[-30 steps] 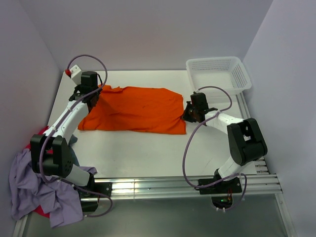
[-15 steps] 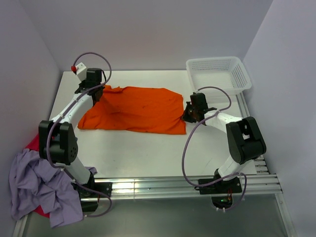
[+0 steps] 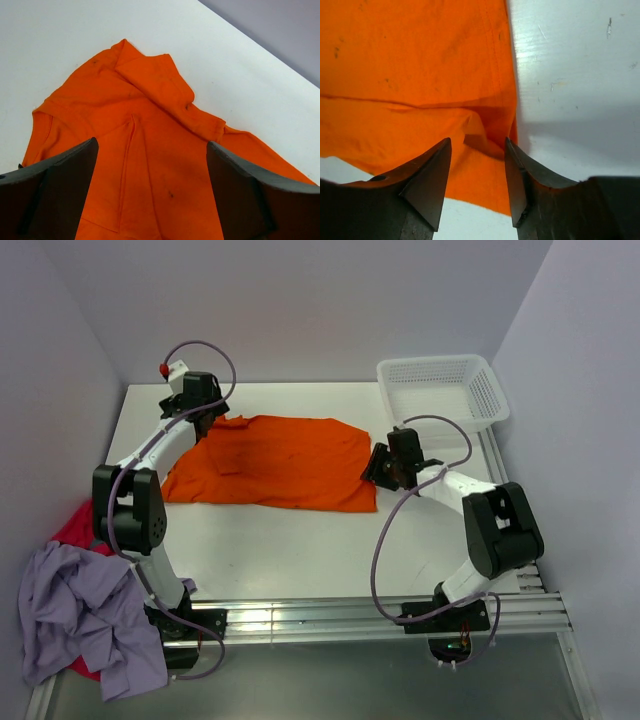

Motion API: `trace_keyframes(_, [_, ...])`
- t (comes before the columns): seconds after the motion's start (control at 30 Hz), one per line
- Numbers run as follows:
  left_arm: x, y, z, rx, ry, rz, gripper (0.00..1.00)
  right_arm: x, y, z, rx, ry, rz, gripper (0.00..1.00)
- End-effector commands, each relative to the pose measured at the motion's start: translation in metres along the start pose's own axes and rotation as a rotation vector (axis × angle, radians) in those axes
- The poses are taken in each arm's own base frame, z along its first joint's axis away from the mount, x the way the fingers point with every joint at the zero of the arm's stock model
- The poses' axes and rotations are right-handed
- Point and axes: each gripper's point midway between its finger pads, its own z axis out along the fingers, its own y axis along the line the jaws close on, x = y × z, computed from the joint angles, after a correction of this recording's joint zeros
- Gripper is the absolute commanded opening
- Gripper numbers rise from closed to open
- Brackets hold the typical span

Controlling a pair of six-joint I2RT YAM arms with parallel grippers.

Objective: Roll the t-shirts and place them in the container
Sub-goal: Fold the tshirt

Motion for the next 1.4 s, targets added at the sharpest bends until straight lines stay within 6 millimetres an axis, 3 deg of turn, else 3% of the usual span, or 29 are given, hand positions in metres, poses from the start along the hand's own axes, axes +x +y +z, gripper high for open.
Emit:
trace_keyframes(0.0, [-0.029,-0.013,-0.013,0.069,-0.065,-0.004,0.95,-0.013,0.005,-0.023,-0.027,-0.077,0.012,0.55])
trace_keyframes(0.17, [-0.038,0.004,-0.039,0.063,-0.087,-0.039,0.97,0.009,-0.008,-0.045,-0.023,-0.074,0.022,0.66])
trace_keyframes(0.2, [-0.023,0.015,-0.04,0.043,-0.056,-0.032,0.97,0.013,-0.008,-0.048,-0.031,-0.07,0.025,0.66])
trace_keyframes(0.27, [-0.02,0.026,-0.052,0.047,-0.048,-0.07,0.98,0.026,-0.009,-0.054,-0.054,-0.044,0.035,0.66])
trace_keyframes(0.3, [0.0,0.04,-0.051,0.019,-0.012,-0.071,0.98,0.03,-0.009,-0.055,-0.06,-0.035,0.034,0.66])
trace_keyframes(0.33, [0.007,0.044,-0.054,0.026,0.005,-0.107,0.98,0.037,-0.01,-0.054,-0.062,-0.022,0.028,0.66])
trace_keyframes(0.37, [0.005,0.049,-0.063,0.036,-0.007,-0.137,0.98,0.04,-0.01,-0.052,-0.057,-0.017,0.025,0.66])
trace_keyframes(0.4, [0.026,0.062,-0.063,0.02,0.029,-0.143,0.98,0.044,-0.011,-0.05,-0.053,-0.008,0.022,0.65])
trace_keyframes(0.47, [0.023,0.071,-0.073,0.038,0.006,-0.22,0.98,0.052,-0.011,-0.041,-0.049,0.019,0.022,0.63])
trace_keyframes(0.5, [0.037,0.081,-0.073,0.019,0.023,-0.228,0.98,0.055,-0.011,-0.038,-0.054,0.033,0.023,0.61])
trace_keyframes(0.57, [0.035,0.09,-0.084,0.009,0.002,-0.267,0.98,0.059,-0.013,-0.029,-0.045,0.05,0.032,0.56])
trace_keyframes(0.7, [0.05,0.1,-0.097,0.019,0.02,-0.333,0.97,0.067,-0.017,-0.016,-0.026,0.093,0.046,0.42])
trace_keyframes(0.73, [0.053,0.101,-0.099,0.018,0.023,-0.346,0.97,0.071,-0.022,-0.014,-0.004,0.108,0.055,0.26])
trace_keyframes(0.77, [0.059,0.105,-0.101,0.014,0.034,-0.35,0.96,0.074,-0.025,-0.014,0.01,0.116,0.063,0.17])
trace_keyframes(0.8, [0.063,0.104,-0.103,0.022,0.053,-0.358,0.96,0.075,-0.03,-0.014,0.033,0.116,0.07,0.0])
trace_keyframes(0.9, [0.074,0.112,-0.107,-0.017,0.086,-0.364,0.95,0.074,-0.042,-0.022,0.082,0.09,0.107,0.0])
trace_keyframes(1.13, [0.087,0.13,-0.112,-0.139,0.11,-0.339,0.94,0.02,-0.084,-0.053,0.315,-0.055,0.221,0.0])
trace_keyframes(1.23, [0.099,0.127,-0.108,-0.133,0.135,-0.337,0.93,0.006,-0.098,-0.058,0.344,-0.077,0.233,0.0])
trace_keyframes(1.37, [0.118,0.124,-0.103,-0.116,0.177,-0.331,0.9,0.004,-0.101,-0.052,0.329,-0.056,0.219,0.0])
